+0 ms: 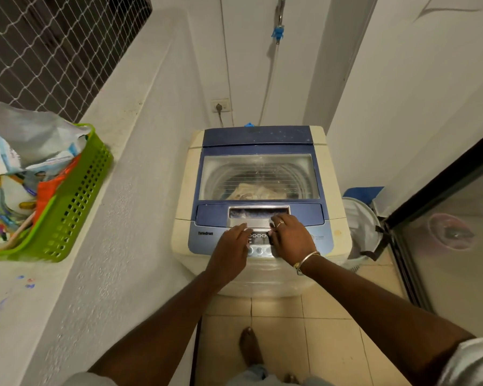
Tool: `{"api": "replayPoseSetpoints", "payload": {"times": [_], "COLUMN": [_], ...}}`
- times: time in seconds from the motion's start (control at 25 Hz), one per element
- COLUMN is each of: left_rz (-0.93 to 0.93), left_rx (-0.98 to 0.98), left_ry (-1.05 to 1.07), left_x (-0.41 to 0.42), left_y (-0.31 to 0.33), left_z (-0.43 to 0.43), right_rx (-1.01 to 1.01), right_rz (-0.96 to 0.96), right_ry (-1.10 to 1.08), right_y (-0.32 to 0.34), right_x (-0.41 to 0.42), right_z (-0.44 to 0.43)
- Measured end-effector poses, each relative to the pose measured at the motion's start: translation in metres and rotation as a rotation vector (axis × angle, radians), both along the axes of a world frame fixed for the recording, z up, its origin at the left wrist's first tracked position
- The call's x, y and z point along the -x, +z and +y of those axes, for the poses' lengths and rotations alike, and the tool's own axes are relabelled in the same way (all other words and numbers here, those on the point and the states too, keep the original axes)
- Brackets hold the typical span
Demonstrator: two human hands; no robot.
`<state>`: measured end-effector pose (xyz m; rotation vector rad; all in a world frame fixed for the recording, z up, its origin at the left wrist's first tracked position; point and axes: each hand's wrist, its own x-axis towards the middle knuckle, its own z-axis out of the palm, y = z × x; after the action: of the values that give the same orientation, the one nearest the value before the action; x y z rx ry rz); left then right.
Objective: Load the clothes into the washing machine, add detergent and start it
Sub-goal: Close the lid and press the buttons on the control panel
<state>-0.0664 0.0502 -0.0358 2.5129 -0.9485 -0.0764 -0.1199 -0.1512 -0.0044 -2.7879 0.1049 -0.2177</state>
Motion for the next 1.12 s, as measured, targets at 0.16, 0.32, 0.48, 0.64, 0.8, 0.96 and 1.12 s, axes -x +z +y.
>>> {"api": "replayPoseSetpoints", "payload": {"times": [0.16,0.32,0.48,0.64,0.8,0.96,1.12], "left_rz": [-0.020,-0.021,-0.018,-0.075,-0.077,0.003,0.045], "left_rx": [0.077,-0.044,-0.163,-0.220,-0.235,-0.266,-0.250], "left_ry": [0.075,0.080,0.079,0.044,0.033,0.044,0.057], "left_x": [0.032,0.061,0.094,0.119,0.138,0.163,0.181], "left_y": [0.006,0.010,0.021,0.034,0.039,0.030,0.021], "left_z": [0.005,0.005,0.008,0.016,0.023,0.040,0.057], "right_rx": [0.053,0.038,0.041,0.159,0.203,0.219,0.240], "right_rz": [0.055,0.158,0.175,0.132,0.138,0.181,0.217], "right_ry": [0.055,0.093,0.100,0.100,0.102,0.100,0.109], "right_y": [-0.012,-0.016,-0.005,0.009,0.009,-0.001,-0.011], "right_x": [0.025,0.055,0.095,0.123,0.140,0.167,0.196], "right_z": [-0.005,-0.007,-0.003,0.000,0.005,0.019,0.032]}}
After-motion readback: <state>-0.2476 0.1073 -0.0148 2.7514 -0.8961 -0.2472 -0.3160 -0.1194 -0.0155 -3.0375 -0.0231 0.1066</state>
